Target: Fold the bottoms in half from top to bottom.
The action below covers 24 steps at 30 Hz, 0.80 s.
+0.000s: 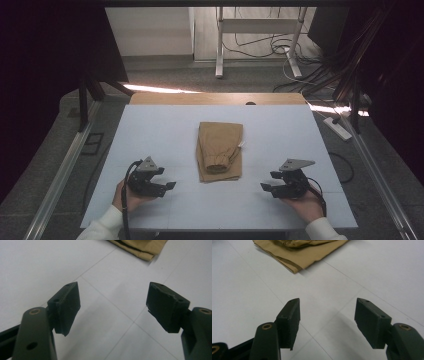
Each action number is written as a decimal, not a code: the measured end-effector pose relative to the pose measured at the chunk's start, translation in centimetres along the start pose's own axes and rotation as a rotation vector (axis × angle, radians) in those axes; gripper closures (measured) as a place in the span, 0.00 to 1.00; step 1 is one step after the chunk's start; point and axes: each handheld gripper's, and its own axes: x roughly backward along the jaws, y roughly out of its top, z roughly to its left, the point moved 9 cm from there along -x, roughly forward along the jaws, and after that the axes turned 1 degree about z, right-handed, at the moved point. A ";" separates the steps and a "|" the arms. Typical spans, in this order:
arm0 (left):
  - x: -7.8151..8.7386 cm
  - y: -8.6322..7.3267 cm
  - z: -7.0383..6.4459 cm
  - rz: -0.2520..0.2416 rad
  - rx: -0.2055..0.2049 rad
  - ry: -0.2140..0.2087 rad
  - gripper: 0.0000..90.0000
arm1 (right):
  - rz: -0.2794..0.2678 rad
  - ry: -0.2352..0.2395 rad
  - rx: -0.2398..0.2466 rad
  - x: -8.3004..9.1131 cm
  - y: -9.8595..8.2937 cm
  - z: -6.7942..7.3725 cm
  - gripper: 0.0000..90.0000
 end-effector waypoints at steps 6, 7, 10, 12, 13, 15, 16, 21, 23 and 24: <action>0.2 -0.5 0.2 0.005 0.013 -0.003 0.30 | -0.006 -0.007 -0.001 0.3 -0.2 -0.3 0.42; 0.2 -0.5 0.2 0.004 0.013 -0.004 0.30 | -0.007 -0.007 0.001 0.3 -0.2 -0.3 0.42; 0.2 -0.5 0.1 0.004 0.010 -0.004 0.30 | -0.015 -0.007 0.006 0.3 -0.1 -0.2 0.42; 0.2 -0.5 0.1 0.006 0.006 -0.006 0.29 | -0.016 -0.003 0.008 0.3 -0.1 -0.1 0.42; 0.2 -0.5 0.1 0.005 0.007 -0.008 0.29 | -0.016 -0.003 0.008 0.3 -0.1 -0.1 0.42; 0.2 -0.5 0.1 0.006 0.007 -0.009 0.29 | -0.016 -0.004 0.010 0.3 -0.1 -0.1 0.42; 0.2 -0.5 0.1 0.006 0.005 -0.009 0.29 | -0.016 -0.004 0.009 0.3 -0.1 -0.2 0.42; 0.2 -0.4 0.1 0.004 0.005 -0.009 0.29 | -0.012 -0.001 0.010 0.3 -0.1 -0.1 0.42; 0.2 -0.4 0.1 0.004 0.004 -0.007 0.29 | -0.011 0.000 0.010 0.2 -0.1 -0.1 0.41; 0.2 -0.4 0.1 0.005 0.002 -0.008 0.29 | -0.011 0.001 0.009 0.2 -0.1 -0.1 0.41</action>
